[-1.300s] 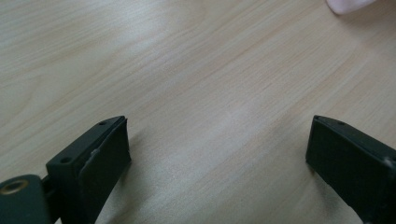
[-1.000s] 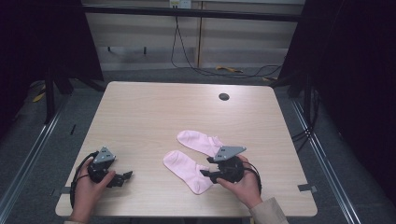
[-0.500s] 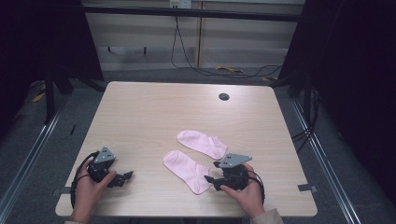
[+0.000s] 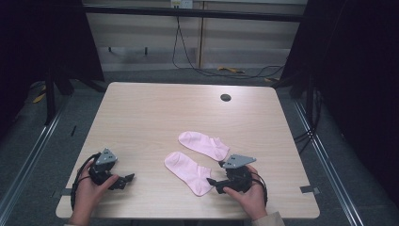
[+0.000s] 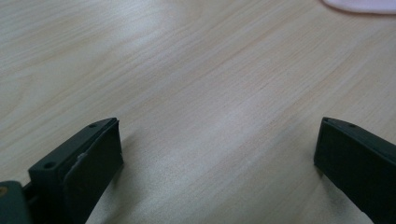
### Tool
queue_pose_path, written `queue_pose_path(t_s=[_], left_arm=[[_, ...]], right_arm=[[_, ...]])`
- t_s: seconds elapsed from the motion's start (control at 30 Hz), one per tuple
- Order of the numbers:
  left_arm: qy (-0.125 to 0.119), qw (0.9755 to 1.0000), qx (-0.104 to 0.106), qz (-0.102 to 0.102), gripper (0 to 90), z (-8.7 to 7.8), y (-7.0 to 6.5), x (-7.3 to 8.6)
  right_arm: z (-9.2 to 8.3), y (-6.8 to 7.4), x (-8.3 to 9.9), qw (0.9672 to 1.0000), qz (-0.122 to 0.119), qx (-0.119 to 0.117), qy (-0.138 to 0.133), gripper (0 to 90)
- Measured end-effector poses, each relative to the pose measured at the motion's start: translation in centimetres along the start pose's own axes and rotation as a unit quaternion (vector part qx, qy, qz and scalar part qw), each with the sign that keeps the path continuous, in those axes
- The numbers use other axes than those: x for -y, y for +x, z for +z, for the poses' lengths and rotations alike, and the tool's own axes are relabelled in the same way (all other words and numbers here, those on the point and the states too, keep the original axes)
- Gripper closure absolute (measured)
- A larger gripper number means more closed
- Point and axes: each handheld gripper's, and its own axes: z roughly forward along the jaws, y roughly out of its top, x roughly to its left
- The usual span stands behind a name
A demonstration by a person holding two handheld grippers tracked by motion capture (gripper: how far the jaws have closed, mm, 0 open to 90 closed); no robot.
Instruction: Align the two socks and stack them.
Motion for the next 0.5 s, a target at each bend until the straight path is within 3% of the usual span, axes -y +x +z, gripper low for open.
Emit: queue_pose_path(t_s=[0.2, 0.5], left_arm=[[0.0, 1.0, 0.002, -0.001, 0.0, 0.04, -0.05, -0.01], [0.004, 1.0, 0.001, 0.0, 5.2, 0.08, -0.38, -0.48]], right_arm=[[-0.54, -0.54, 0.32, 0.9998, 0.017, 0.005, -0.012, 25.3], [-0.41, -0.45, 0.75, 0.9996, 0.015, 0.022, -0.009, 36.7]])
